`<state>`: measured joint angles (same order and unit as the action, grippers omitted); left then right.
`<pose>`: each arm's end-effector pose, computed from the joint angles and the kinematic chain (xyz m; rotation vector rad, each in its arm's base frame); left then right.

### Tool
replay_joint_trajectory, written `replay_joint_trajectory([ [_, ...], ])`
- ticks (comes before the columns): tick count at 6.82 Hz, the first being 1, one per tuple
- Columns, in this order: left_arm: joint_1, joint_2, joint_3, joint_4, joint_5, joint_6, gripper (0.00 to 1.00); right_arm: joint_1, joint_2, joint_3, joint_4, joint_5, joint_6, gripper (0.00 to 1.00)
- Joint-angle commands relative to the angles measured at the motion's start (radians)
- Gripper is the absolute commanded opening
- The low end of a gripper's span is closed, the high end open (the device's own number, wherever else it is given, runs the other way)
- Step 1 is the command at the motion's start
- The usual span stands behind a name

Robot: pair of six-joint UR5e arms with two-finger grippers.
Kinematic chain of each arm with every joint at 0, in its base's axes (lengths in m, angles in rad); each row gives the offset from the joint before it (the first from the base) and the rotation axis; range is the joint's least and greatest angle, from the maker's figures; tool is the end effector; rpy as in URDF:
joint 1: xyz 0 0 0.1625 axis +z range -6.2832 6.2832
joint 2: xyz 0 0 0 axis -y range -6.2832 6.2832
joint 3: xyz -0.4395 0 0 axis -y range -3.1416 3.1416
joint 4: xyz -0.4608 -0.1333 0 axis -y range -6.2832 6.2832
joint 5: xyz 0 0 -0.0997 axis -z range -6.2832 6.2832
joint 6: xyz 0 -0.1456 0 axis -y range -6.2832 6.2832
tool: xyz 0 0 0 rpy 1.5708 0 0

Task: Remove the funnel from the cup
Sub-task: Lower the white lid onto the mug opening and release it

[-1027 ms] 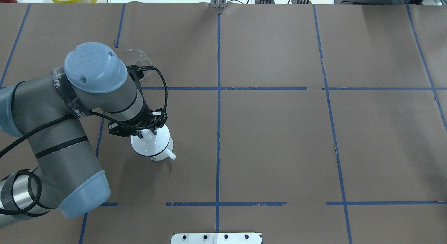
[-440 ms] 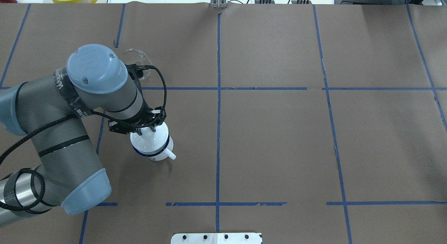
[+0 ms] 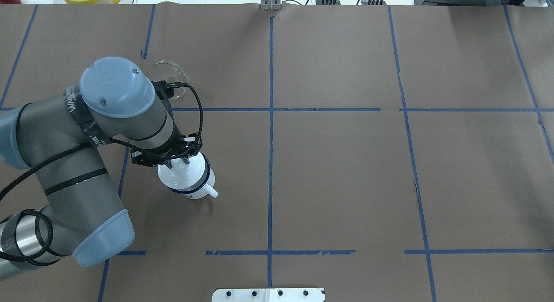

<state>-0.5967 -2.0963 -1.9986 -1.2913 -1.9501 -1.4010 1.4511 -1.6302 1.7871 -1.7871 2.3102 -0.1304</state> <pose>0.4927 -0.4307 0.2105 -0.0897 0.7558 -0.2784 -0.0274 -0.5226 0.6425 -0.0528 -0.7410 -0.2166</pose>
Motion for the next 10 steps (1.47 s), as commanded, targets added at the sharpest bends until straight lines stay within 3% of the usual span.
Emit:
replay_joint_trajectory([
  [1,0.0,-0.001,-0.002,0.001,-0.001,0.011,0.0,0.0,0.0,0.0,0.0,0.0,0.0,1.0],
  [8,0.003,-0.004,0.004,0.0,-0.003,0.014,0.0,0.0,0.0,0.0,0.0,0.0,0.0,1.0],
  [9,0.003,-0.001,0.004,-0.011,-0.001,0.02,0.98,0.0,0.0,0.0,0.0,0.0,0.0,1.0],
  [10,0.002,-0.001,0.003,-0.02,-0.001,0.02,1.0,0.0,0.0,-0.001,0.0,0.0,0.0,1.0],
])
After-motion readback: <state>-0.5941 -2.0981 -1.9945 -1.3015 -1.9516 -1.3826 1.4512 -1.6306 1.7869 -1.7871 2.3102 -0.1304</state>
